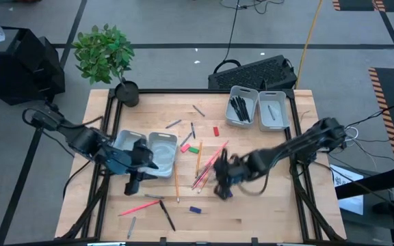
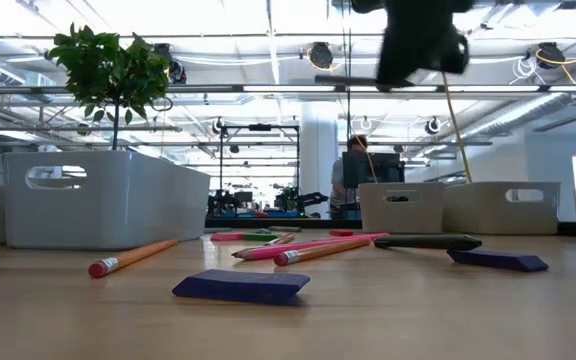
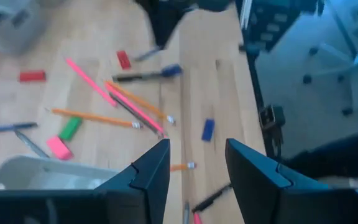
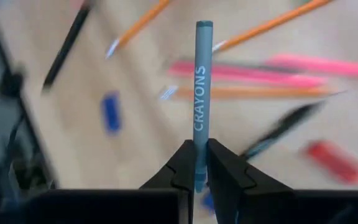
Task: Sort crayons/erasers/pens/pencils in bins
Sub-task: Put the gray crayon into the top right gray bin
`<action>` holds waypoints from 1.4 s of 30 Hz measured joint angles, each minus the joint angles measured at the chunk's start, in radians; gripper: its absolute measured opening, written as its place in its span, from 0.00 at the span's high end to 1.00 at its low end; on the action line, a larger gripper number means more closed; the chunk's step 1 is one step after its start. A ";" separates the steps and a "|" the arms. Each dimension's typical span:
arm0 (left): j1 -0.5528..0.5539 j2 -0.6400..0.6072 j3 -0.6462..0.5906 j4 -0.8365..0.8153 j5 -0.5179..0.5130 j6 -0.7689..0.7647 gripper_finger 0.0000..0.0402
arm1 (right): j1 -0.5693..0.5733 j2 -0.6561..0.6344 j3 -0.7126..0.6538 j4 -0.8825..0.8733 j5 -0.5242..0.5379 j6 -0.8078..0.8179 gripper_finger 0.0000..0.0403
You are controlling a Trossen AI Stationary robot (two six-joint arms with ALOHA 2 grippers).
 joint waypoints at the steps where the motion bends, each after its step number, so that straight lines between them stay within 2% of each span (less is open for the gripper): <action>1: 0.000 -0.010 0.000 0.004 -0.015 0.001 0.61 | -0.026 -0.029 0.000 -0.030 0.031 0.004 0.94; 5: 0.000 -0.038 0.000 0.002 -0.075 0.000 0.61 | -0.145 -0.130 0.000 -0.178 0.134 0.006 0.94; 10: -0.002 -0.053 0.000 -0.006 -0.106 0.003 0.61 | -0.326 -0.229 0.001 -0.358 0.206 -0.016 0.95; 17: 0.003 -0.055 0.000 -0.046 -0.114 0.015 0.61 | -0.625 -0.274 0.000 -0.577 0.225 -0.119 0.96; 20: 0.023 -0.055 0.000 -0.052 -0.131 0.024 0.61 | -0.766 -0.275 -0.035 -0.616 0.242 -0.163 0.96; 24: 0.085 -0.055 0.000 -0.036 -0.133 0.070 0.61 | -0.940 -0.274 -0.150 -0.587 0.236 -0.235 0.95; 27: 0.155 -0.055 0.000 -0.003 -0.128 0.114 0.61 | -1.019 -0.274 -0.261 -0.506 0.230 -0.268 0.95; 33: 0.309 -0.054 0.000 0.052 0.003 0.197 0.61 | -1.094 -0.274 -0.458 -0.270 0.152 -0.295 0.95; 38: 0.434 -0.054 0.000 0.056 0.018 0.244 0.61 | -1.146 -0.274 -0.556 -0.130 0.121 -0.307 0.94; 42: 0.522 -0.054 0.000 0.057 0.035 0.249 0.61 | -1.166 -0.274 -0.579 -0.090 0.098 -0.310 0.89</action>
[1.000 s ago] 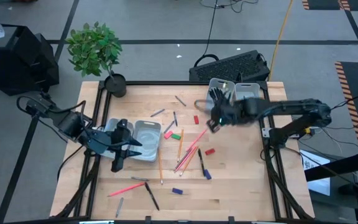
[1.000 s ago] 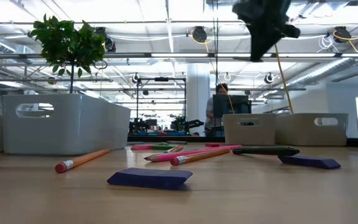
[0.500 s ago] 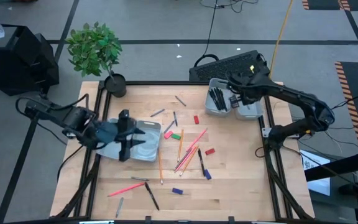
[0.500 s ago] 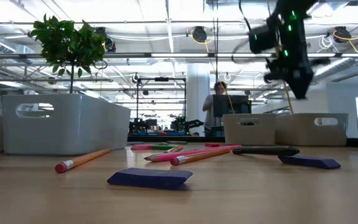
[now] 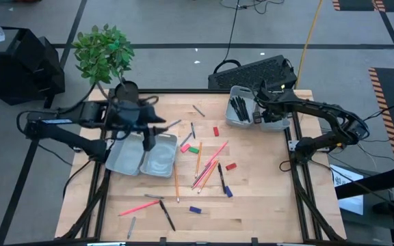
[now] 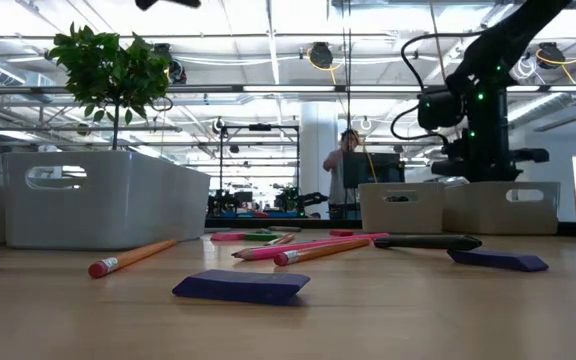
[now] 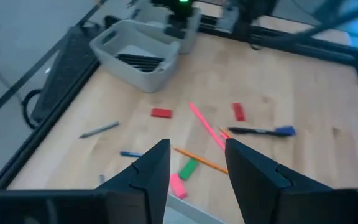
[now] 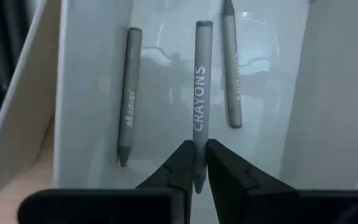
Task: Sort crayons/erasers/pens/pencils in bins
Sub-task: Put the gray crayon into the top right gray bin
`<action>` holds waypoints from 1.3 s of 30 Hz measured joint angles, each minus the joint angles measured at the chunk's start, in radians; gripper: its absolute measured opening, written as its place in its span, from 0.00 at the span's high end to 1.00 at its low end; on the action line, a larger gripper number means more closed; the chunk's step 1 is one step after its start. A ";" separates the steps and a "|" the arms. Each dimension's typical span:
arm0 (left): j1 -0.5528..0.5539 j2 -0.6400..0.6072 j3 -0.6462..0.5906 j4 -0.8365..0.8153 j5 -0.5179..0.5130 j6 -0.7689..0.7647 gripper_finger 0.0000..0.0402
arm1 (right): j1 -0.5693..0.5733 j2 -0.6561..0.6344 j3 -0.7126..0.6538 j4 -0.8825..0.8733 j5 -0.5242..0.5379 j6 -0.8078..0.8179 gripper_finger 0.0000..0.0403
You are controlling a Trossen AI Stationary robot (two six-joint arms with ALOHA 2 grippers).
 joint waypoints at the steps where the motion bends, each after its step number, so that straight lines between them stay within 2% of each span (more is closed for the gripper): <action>1: 0.024 0.000 0.000 0.000 0.015 -0.015 0.61 | -0.001 0.000 0.001 0.000 0.003 -0.004 0.87; 6: 0.104 0.021 -0.001 -0.020 0.028 -0.123 0.61 | 0.015 -0.041 0.020 0.007 -0.027 -0.058 0.78; 12: 0.151 0.097 -0.001 -0.030 -0.001 -0.197 0.61 | 0.113 -0.181 0.064 0.012 -0.043 -0.076 0.76; 17: 0.248 0.215 -0.001 -0.069 0.118 -0.192 0.61 | 0.272 -0.334 0.079 0.110 -0.041 -0.114 0.78; 22: 0.342 0.376 -0.001 -0.083 0.141 -0.147 0.61 | 0.485 -0.429 0.079 0.265 0.053 -0.180 0.80; 27: 0.402 0.528 0.005 -0.087 0.225 -0.260 0.61 | 0.588 -0.441 0.080 0.364 0.078 -0.202 0.81; 34: 0.446 0.722 0.117 -0.168 0.183 -0.248 0.60 | 0.643 -0.426 0.080 0.455 0.056 -0.251 0.81; 39: 0.482 0.844 0.201 -0.205 0.179 -0.209 0.50 | 0.666 -0.427 0.079 0.489 0.055 -0.278 0.81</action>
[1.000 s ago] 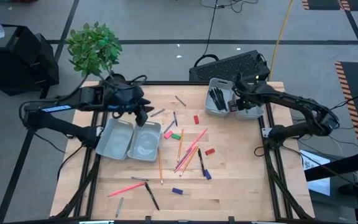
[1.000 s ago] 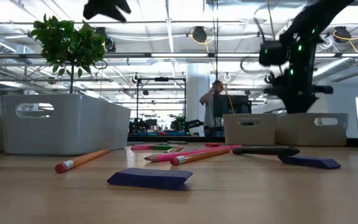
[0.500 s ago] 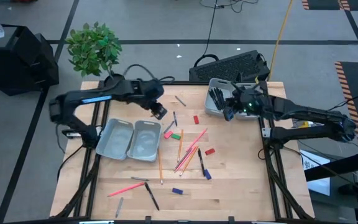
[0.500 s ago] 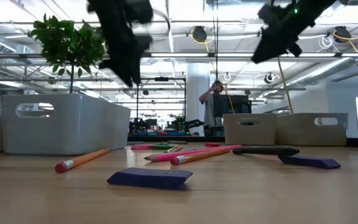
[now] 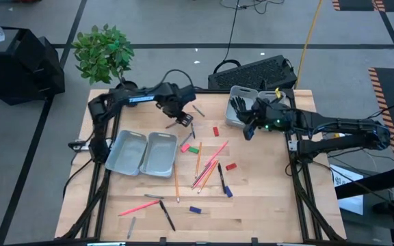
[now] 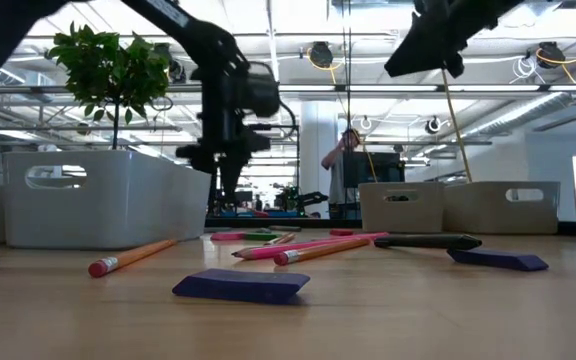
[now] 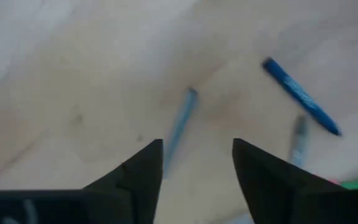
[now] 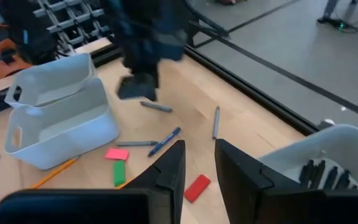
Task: Sort crayons/erasers/pens/pencils in bins
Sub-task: Put the gray crayon into the top right gray bin
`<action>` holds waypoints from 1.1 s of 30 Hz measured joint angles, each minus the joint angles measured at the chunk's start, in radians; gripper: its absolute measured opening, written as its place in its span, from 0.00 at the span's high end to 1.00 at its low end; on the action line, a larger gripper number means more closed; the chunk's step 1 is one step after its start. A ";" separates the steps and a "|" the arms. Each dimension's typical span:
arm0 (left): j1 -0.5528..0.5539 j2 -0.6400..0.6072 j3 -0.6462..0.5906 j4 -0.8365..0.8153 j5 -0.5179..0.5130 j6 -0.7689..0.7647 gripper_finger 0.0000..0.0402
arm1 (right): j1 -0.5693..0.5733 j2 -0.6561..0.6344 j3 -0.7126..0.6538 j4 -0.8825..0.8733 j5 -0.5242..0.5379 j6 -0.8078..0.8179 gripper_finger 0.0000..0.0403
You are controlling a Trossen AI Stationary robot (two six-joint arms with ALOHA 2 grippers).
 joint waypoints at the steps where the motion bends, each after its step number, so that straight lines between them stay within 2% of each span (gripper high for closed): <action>1: 0.002 0.018 0.011 0.000 -0.021 0.011 0.47 | 0.007 0.000 0.000 0.010 0.000 -0.006 0.81; 4: 0.011 0.051 0.015 0.000 -0.039 0.048 0.40 | 0.025 -0.001 0.000 0.030 -0.001 -0.022 0.81; 8: 0.024 0.076 0.014 -0.046 -0.031 0.084 0.40 | 0.047 -0.001 0.000 0.039 -0.004 -0.024 0.81; 18: 0.044 0.075 -0.071 0.010 0.028 0.180 0.56 | 0.064 -0.001 0.000 0.126 0.000 -0.028 0.81; 27: 0.041 0.066 -0.153 0.103 0.022 0.190 0.64 | 0.064 -0.001 0.000 0.204 0.008 -0.029 0.81; 33: 0.029 0.069 -0.161 0.100 0.029 0.159 0.77 | 0.063 0.000 0.000 0.231 0.008 -0.110 0.81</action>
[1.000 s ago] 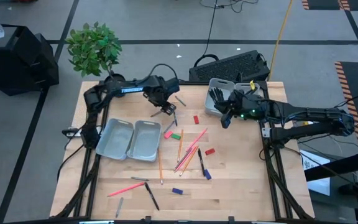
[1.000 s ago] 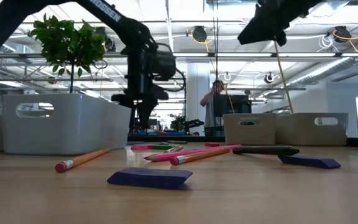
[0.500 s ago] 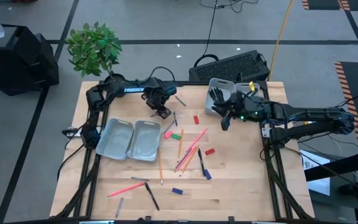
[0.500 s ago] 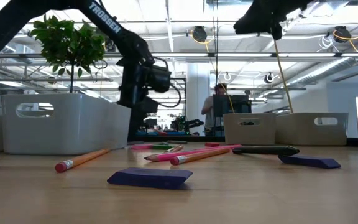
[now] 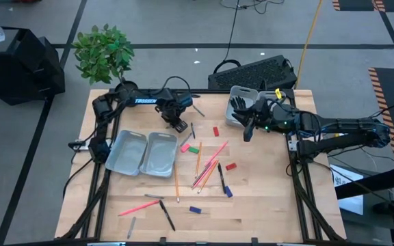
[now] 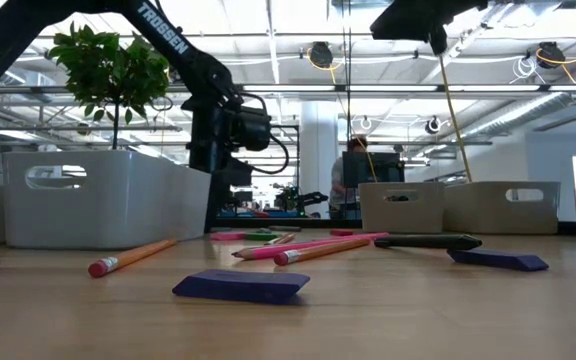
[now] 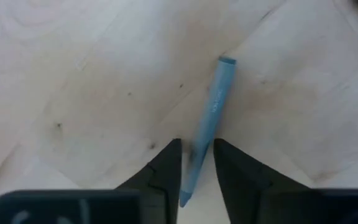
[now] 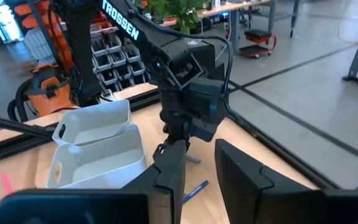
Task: Sort crayons/erasers/pens/pencils in bins
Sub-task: Put the gray crayon into the top right gray bin
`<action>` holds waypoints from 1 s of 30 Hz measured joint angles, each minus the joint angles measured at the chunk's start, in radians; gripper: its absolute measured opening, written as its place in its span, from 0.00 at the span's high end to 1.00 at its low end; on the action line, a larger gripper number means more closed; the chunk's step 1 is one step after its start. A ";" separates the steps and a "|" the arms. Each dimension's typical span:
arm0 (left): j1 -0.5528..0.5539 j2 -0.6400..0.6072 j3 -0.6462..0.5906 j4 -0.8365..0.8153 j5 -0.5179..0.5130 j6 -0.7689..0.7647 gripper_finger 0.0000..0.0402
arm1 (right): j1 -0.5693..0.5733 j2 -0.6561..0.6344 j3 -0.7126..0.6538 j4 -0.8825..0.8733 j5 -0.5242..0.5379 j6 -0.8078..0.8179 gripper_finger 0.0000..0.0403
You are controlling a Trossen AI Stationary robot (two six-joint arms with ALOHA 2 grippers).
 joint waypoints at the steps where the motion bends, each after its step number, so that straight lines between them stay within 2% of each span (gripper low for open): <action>1: -0.001 0.000 0.000 0.000 0.000 -0.011 0.79 | 0.000 0.000 0.000 0.003 0.000 -0.011 0.81; 6: -0.002 0.002 -0.001 0.005 -0.001 -0.020 0.90 | -0.005 0.000 0.000 0.042 0.000 -0.035 0.81; 11: -0.002 0.002 -0.003 0.022 -0.003 -0.018 0.97 | -0.025 0.000 0.000 0.093 -0.003 -0.049 0.81; 18: -0.005 -0.015 -0.004 0.019 -0.008 -0.013 0.94 | -0.028 0.000 0.000 0.141 -0.044 -0.050 0.81; 21: -0.014 -0.044 -0.010 0.015 -0.014 -0.010 0.95 | -0.028 0.000 0.000 0.140 -0.030 -0.032 0.81; 25: -0.023 -0.125 -0.008 0.014 -0.016 -0.011 0.96 | -0.028 0.002 0.000 0.137 -0.029 0.008 0.78; 30: -0.052 -0.243 -0.009 0.042 -0.013 0.005 0.93 | -0.028 0.047 0.000 0.137 -0.033 -0.009 0.70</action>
